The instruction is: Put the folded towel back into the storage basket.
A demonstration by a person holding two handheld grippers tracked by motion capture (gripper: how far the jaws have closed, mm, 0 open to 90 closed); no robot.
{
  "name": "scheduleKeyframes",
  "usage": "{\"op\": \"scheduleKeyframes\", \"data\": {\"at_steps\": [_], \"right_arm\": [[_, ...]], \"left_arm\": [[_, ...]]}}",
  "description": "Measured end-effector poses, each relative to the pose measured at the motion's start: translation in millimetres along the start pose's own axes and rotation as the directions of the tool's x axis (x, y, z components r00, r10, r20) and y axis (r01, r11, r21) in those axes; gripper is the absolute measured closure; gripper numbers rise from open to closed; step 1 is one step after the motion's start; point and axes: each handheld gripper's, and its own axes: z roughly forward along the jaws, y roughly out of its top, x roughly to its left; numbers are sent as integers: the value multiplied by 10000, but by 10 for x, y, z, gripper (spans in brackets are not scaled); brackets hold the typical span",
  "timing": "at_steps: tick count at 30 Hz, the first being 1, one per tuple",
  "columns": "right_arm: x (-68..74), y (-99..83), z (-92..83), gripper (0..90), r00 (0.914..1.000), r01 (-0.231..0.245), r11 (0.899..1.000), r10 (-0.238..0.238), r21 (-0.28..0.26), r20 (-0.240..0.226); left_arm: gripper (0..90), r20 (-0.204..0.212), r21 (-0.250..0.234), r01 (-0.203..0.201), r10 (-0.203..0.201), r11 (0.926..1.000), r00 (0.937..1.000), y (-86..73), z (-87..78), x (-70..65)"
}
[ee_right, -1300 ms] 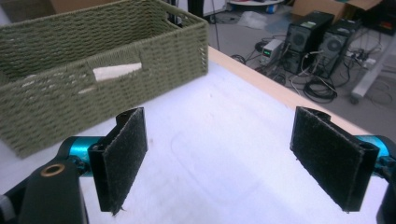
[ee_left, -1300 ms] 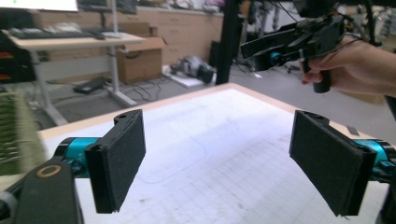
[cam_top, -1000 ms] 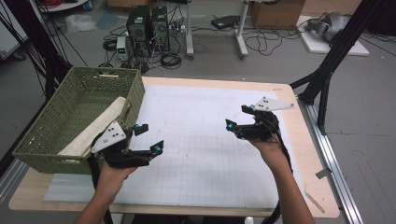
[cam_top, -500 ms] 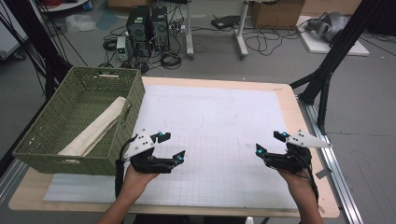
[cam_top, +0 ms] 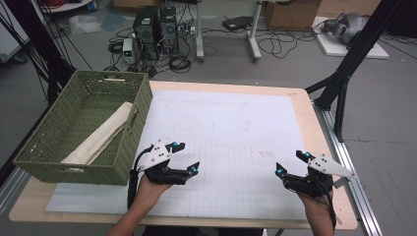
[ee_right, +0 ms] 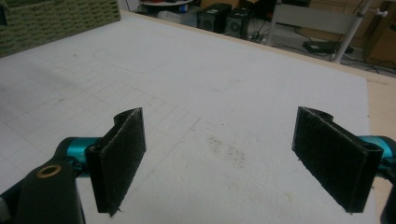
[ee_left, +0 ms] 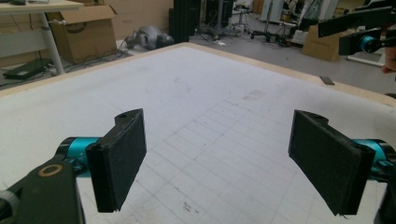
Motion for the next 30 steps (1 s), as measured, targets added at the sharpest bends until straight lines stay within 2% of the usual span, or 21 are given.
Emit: {"op": "scheduleKeyframes", "data": {"at_steps": [2,4,9,12,15,18,22,30], "right_arm": [[10,-42,10,156,9999,-115,9999,115,-7,-61],[8,-48,35,153,10000,-63,9997,65,217,-49],[26,-52,63,153,10000,-15,9993,17,362,-36],[37,-59,63,153,9999,83,9992,-80,398,-66],[47,-74,64,153,9999,-79,9992,82,390,-67],[56,-80,61,153,10000,34,9993,-32,367,-53],[54,-95,71,153,9999,-129,9990,131,430,-50],[47,-100,97,153,9999,-30,9987,36,507,-113]], "left_arm": [[193,-15,-41,153,-153,9999,9999,-12,-14,11],[192,-133,-25,219,-219,9998,9997,-16,-20,24],[192,-132,-104,389,-390,9992,9992,-28,-36,40],[192,-169,-106,401,-403,9991,9990,-29,-53,51],[192,-209,-104,428,-430,9990,9989,-27,-75,59],[193,-222,-32,393,-394,9992,9990,-30,-83,61],[194,-265,-31,357,-357,9994,9990,-33,-92,65],[196,-329,30,321,-320,9995,9989,-46,-97,61]]}}
